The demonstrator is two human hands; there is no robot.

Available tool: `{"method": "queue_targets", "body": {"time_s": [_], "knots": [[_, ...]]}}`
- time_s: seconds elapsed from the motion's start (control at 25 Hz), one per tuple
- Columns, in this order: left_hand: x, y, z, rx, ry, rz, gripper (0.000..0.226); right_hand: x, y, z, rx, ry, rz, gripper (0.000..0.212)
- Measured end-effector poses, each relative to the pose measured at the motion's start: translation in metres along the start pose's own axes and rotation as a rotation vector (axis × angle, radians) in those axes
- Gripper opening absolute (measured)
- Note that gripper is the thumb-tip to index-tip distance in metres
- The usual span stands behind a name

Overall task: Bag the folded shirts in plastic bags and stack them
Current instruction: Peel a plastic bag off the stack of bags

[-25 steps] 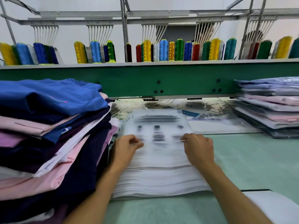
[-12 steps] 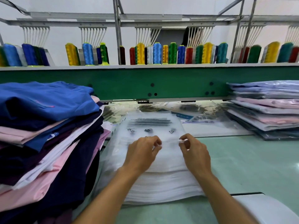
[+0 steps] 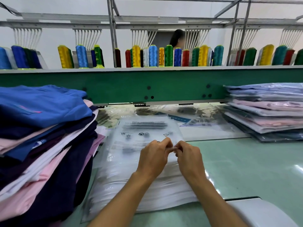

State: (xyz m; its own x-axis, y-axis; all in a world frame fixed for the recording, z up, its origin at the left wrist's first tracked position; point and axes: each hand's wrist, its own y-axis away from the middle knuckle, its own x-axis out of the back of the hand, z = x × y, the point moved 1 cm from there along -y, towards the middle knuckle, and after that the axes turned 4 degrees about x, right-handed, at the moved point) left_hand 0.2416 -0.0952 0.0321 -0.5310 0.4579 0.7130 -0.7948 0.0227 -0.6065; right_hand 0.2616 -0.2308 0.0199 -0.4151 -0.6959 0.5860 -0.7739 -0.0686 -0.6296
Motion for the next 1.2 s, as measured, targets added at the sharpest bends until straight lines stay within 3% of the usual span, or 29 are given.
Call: {"method": "queue_targets", "body": {"time_s": [0.12, 0.4, 0.64, 0.92, 1.04, 1.12, 1.2], "knots": [[0.006, 0.001, -0.011, 0.075, -0.035, -0.002, 0.011, 0.0, -0.002, 0.004, -0.073, 0.014, 0.011, 0.015], [0.055, 0.027, -0.076, 0.329, -0.212, 0.046, 0.024, -0.002, -0.006, 0.013, -0.193, 0.025, 0.014, 0.02], [0.083, 0.049, -0.108, 0.469, -0.029, 0.151, 0.037, 0.001, -0.006, 0.015, -0.267, 0.014, 0.072, 0.021], [0.088, 0.046, -0.114, 0.499, 0.042, 0.365, 0.024, 0.008, -0.008, 0.017, -0.348, -0.11, 0.177, 0.012], [0.081, 0.044, -0.12, 0.451, 0.028, 0.291, 0.02, 0.009, -0.008, 0.014, -0.333, -0.117, 0.172, 0.011], [0.078, 0.044, -0.118, 0.38, 0.014, 0.172, 0.035, 0.009, -0.007, 0.011, -0.294, -0.102, 0.15, 0.011], [0.074, 0.043, -0.117, 0.256, -0.013, 0.127, 0.024, 0.009, -0.006, 0.01, -0.276, -0.092, 0.12, 0.011]]}}
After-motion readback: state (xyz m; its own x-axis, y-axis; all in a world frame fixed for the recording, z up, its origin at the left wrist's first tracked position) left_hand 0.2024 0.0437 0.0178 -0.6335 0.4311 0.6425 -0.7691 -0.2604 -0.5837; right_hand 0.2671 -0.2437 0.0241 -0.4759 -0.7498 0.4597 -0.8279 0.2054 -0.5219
